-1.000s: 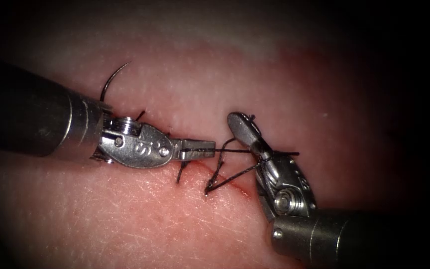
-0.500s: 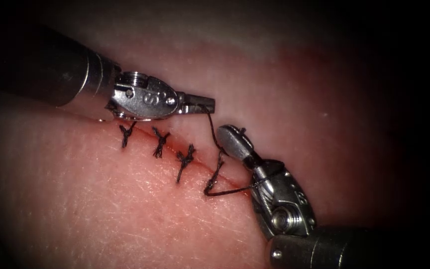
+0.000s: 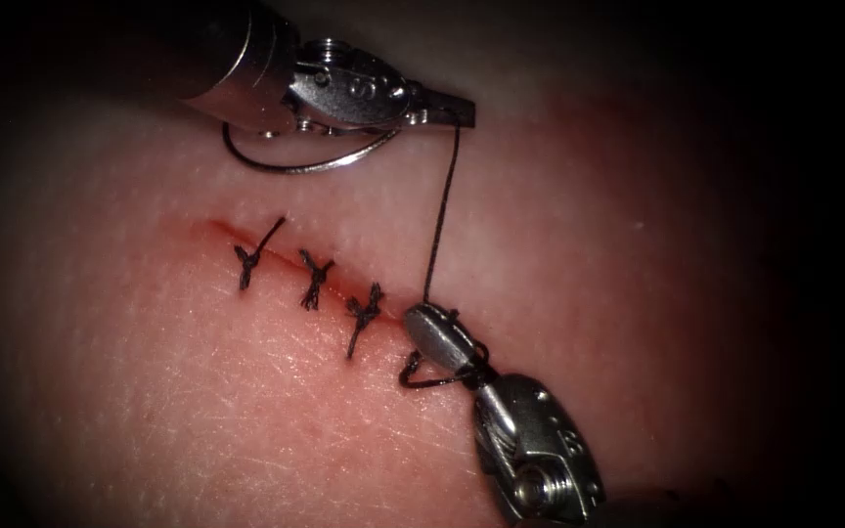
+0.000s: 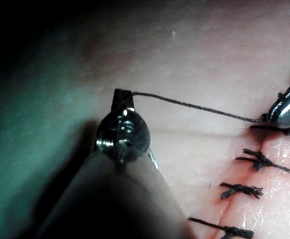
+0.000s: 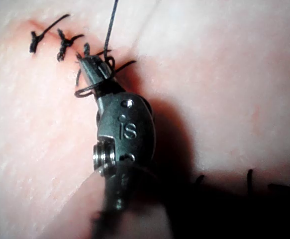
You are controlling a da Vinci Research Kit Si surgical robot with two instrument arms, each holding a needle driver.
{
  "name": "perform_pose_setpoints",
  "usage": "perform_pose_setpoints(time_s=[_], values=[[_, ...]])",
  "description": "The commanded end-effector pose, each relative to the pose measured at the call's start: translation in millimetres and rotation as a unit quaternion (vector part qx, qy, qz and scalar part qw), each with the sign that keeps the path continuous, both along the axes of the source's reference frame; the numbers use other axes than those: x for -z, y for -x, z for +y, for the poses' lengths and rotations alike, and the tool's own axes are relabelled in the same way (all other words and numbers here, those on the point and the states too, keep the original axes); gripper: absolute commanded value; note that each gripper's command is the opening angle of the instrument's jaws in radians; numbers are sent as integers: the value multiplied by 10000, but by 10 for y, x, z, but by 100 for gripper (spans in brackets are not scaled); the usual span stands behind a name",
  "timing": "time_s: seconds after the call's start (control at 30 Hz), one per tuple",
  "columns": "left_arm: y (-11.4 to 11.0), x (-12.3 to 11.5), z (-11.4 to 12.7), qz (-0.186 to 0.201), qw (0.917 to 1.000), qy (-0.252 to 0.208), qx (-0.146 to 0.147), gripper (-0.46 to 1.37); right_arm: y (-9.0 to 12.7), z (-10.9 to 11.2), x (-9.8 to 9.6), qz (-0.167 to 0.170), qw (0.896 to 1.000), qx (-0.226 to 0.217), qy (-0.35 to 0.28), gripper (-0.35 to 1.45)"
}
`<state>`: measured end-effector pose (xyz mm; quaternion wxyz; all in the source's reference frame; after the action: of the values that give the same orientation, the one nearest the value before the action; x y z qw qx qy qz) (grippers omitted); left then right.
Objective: Wound Closure
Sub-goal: Pull the right gripper down and the left gripper up to tighten the suture
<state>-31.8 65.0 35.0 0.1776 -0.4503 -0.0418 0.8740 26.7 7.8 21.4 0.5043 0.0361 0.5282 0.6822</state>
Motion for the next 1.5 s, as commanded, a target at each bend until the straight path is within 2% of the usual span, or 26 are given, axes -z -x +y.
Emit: perform_pose_setpoints(time_s=[0.03,0.37,0.57,0.97,1.27,1.4,1.43,1.5], values=[[1,-2,3,-30,10000,-37,-13,-35,1,-2,0,-54,10000,17,-18,-35],[11,-28,51,-171,9995,-133,226,-35,-1,-14,11,-260,9994,223,84,-35],[18,-39,71,-192,9993,-102,303,-35,-5,-20,15,-342,9989,302,130,-35],[42,-54,99,-167,9989,43,427,-35,-16,-29,15,-576,9954,660,397,-35],[58,-67,115,-132,9985,206,492,-35,-31,-43,12,-783,9873,1222,642,-35],[61,-73,118,-118,9984,235,504,-35,-41,-53,12,-975,9800,1547,790,-35],[61,-75,118,-127,9984,244,498,-35,-44,-58,12,-1138,9690,1926,1047,-35],[62,-78,118,-122,9983,264,496,-35,-48,-65,14,-1255,9540,2355,1369,-35]])
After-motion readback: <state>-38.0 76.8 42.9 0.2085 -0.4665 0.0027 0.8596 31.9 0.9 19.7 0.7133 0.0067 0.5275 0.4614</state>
